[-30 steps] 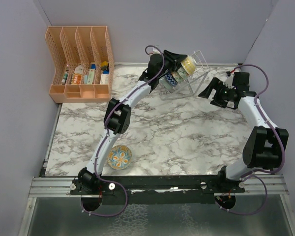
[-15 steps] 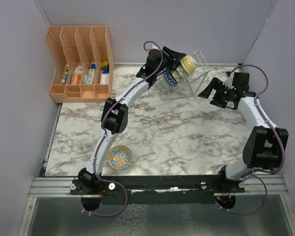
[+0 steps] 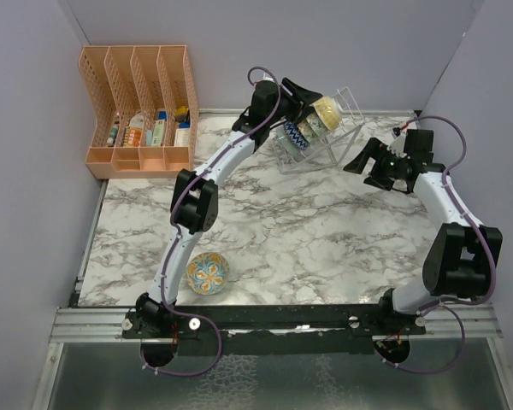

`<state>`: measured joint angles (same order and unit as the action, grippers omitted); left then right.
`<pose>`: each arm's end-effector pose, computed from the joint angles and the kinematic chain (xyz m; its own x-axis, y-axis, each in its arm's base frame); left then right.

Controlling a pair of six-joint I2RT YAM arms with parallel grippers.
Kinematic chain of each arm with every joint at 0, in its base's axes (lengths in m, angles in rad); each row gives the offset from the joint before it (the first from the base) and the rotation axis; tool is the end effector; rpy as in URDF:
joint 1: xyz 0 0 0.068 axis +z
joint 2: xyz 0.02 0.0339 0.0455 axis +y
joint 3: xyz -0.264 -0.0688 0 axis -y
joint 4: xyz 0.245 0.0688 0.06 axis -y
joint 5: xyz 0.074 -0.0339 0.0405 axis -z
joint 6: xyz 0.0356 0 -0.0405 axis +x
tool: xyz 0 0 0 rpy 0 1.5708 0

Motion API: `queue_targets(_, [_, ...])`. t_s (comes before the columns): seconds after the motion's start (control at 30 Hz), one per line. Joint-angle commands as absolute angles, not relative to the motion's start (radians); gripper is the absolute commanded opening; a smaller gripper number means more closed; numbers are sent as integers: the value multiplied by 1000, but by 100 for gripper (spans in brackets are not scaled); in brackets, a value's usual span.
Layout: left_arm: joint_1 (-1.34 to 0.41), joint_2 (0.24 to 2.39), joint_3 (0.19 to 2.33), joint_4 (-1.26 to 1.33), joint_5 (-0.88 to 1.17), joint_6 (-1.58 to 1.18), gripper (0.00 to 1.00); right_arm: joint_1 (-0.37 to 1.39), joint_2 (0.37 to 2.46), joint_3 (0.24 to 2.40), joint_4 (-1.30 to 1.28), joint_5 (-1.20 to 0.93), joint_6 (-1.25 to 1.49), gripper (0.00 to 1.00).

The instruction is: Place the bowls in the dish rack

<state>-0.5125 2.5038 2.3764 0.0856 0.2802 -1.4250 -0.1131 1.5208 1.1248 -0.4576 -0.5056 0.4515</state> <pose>0.5101 -0.2983 0.2946 -0.7098 -0.6916 -0.1337 0.0674 0.1223 -0.9902 0.3250 -0.0196 0.2588 -0.7687 0.4715 -0.4321 0.1310 0.7774 0.6152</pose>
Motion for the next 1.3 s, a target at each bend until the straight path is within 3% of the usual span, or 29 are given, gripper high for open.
queue_targets(0.0, [-502, 2405, 2349, 58, 305, -1371, 57, -121, 1486, 1107, -414, -543, 465, 91])
queue_targets(0.33, [-497, 2365, 2326, -9, 311, -1306, 63, -121, 1484, 1114, -417, -548, 468, 91])
queue_targets(0.6, [-487, 2213, 2202, -63, 290, -1182, 71, -121, 1478, 1118, -415, -550, 471, 91])
queue_targets(0.67, [-483, 2159, 2174, -81, 290, -1125, 81, -121, 1475, 1120, -417, -551, 472, 91])
queue_targets(0.73, [-483, 2092, 2136, -105, 288, -1056, 98, -121, 1472, 1123, -422, -550, 471, 91])
queue_targets(0.77, [-483, 2045, 2112, -117, 293, -1019, 99, -121, 1470, 1124, -422, -549, 471, 91])
queue_targets(1.03, [-492, 1668, 1641, -239, 318, -836, 99, -121, 1464, 1130, -425, -559, 473, 91])
queue_targets(1.27, [-691, 1373, 1403, -676, -15, -673, 94, -121, 1454, 1114, -424, -563, 474, 91])
